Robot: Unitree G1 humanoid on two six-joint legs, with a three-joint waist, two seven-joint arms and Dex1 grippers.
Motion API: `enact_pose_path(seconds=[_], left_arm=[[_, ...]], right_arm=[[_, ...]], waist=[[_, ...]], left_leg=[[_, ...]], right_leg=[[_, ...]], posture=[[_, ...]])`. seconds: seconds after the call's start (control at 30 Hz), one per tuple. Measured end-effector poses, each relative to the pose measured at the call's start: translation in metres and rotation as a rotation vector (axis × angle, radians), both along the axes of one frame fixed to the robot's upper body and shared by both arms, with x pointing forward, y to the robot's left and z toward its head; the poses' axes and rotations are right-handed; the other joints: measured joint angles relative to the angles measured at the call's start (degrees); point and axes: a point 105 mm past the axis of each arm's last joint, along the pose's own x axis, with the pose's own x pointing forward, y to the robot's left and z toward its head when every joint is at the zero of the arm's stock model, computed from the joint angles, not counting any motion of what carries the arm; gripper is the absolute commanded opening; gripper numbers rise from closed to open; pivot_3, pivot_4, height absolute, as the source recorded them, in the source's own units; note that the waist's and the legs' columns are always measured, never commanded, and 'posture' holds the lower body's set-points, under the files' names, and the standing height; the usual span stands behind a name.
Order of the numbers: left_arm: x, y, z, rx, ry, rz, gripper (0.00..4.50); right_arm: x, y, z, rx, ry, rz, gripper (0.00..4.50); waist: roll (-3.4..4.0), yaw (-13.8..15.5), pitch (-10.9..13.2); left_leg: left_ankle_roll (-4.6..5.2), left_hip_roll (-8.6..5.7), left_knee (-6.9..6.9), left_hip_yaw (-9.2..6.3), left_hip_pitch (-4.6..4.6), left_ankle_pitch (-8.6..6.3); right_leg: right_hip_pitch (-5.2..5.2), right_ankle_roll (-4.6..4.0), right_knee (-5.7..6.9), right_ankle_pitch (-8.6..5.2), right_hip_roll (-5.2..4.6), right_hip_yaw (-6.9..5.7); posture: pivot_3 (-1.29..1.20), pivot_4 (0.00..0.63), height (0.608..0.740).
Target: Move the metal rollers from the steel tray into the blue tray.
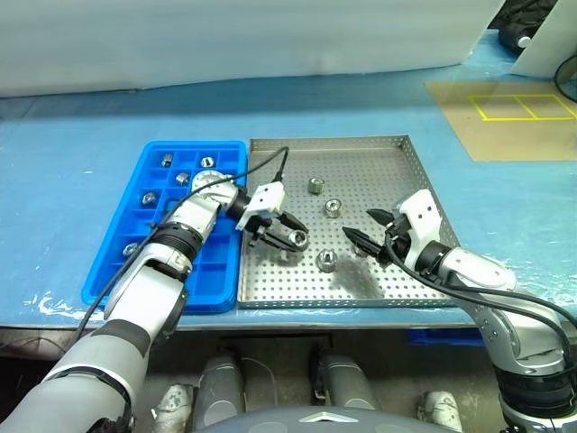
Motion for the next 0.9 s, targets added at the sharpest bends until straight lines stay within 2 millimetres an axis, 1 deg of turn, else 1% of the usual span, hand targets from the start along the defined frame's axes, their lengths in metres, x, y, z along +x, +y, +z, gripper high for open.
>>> enact_pose_path(seconds=[0.13,0.3,0.33,0.47,0.53,0.6,0.63,0.7,0.77,0.9], left_arm=[[0.008,0.026,0.007,0.023,-0.013,0.072,1.67],[0.016,0.053,0.018,0.028,-0.051,0.174,1.67],[0.017,0.060,0.021,0.029,-0.057,0.198,1.67],[0.019,0.080,0.034,0.020,-0.098,0.278,1.67],[0.015,0.093,0.036,0.016,-0.108,0.323,1.67],[0.008,0.108,0.035,0.016,-0.107,0.379,1.67],[0.004,0.112,0.033,0.016,-0.099,0.399,1.67],[-0.005,0.122,0.029,0.018,-0.088,0.448,1.67],[-0.015,0.132,0.024,0.024,-0.069,0.502,1.67],[-0.029,0.152,0.015,0.044,-0.062,0.615,1.67]], right_arm=[[0.003,0.011,0.003,-0.009,0.014,0.100,3.40],[0.004,0.043,0.012,-0.017,0.016,0.320,3.40],[0.006,0.048,0.015,-0.019,0.012,0.361,3.40],[0.015,0.071,0.028,-0.023,-0.022,0.506,3.40],[0.020,0.087,0.035,-0.013,-0.046,0.588,3.40],[0.024,0.107,0.041,-0.001,-0.069,0.676,3.40],[0.025,0.113,0.041,0.005,-0.074,0.708,3.40],[0.025,0.129,0.041,0.017,-0.071,0.775,3.40],[0.023,0.142,0.037,0.025,-0.060,0.838,3.40],[0.022,0.161,0.031,0.038,-0.042,0.908,3.40]], waist=[[0.01,0.3,0.0],[-0.02,0.5,0.0],[-0.03,0.5,0.1],[-0.04,1.6,0.1],[-0.04,2.0,0.1],[-0.04,2.5,0.1],[-0.04,3.0,0.1],[-0.04,4.0,0.1],[-0.05,5.0,0.1],[-0.09,6.9,0.1]], left_leg=[[-0.04,0.01,-0.10,-0.01,0.01,0.03],[-0.05,0.04,-0.12,-0.05,-0.01,0.03],[-0.08,0.04,-0.13,-0.05,-0.03,0.05],[-0.21,0.07,-0.22,-0.06,-0.05,0.13],[-0.31,0.07,-0.32,-0.07,-0.19,0.19],[-0.44,0.07,-0.37,-0.09,-0.42,0.28],[-0.49,0.09,-0.38,-0.08,-0.54,0.31],[-0.61,0.11,-0.39,-0.10,-0.88,0.39],[-0.61,0.11,-0.39,-0.12,-1.02,0.39],[-0.61,0.11,-0.37,-0.19,-1.25,0.38]], right_leg=[[-0.03,0.00,0.00,0.00,0.00,-0.02],[-0.05,-0.01,0.01,0.00,-0.03,-0.03],[-0.07,-0.01,0.03,0.00,-0.03,-0.04],[-0.20,-0.03,0.14,-0.01,-0.03,-0.06],[-0.45,-0.07,0.30,-0.02,-0.02,-0.07],[-0.79,-0.15,0.50,-0.07,0.00,-0.15],[-0.87,-0.19,0.51,-0.09,0.00,-0.25],[-1.07,-0.22,0.53,-0.10,0.01,-0.45],[-1.16,-0.22,0.51,-0.10,0.00,-0.51],[-1.31,-0.22,0.51,-0.10,-0.06,-0.62]], posture=[[-0.31,0.150,0.740],[-0.19,0.150,0.740],[-0.19,0.150,0.740],[-0.07,0.150,0.740],[-0.01,0.150,0.740],[0.04,0.150,0.740],[0.06,0.150,0.740],[0.12,0.150,0.740],[0.15,0.150,0.740],[0.20,0.150,0.740]])
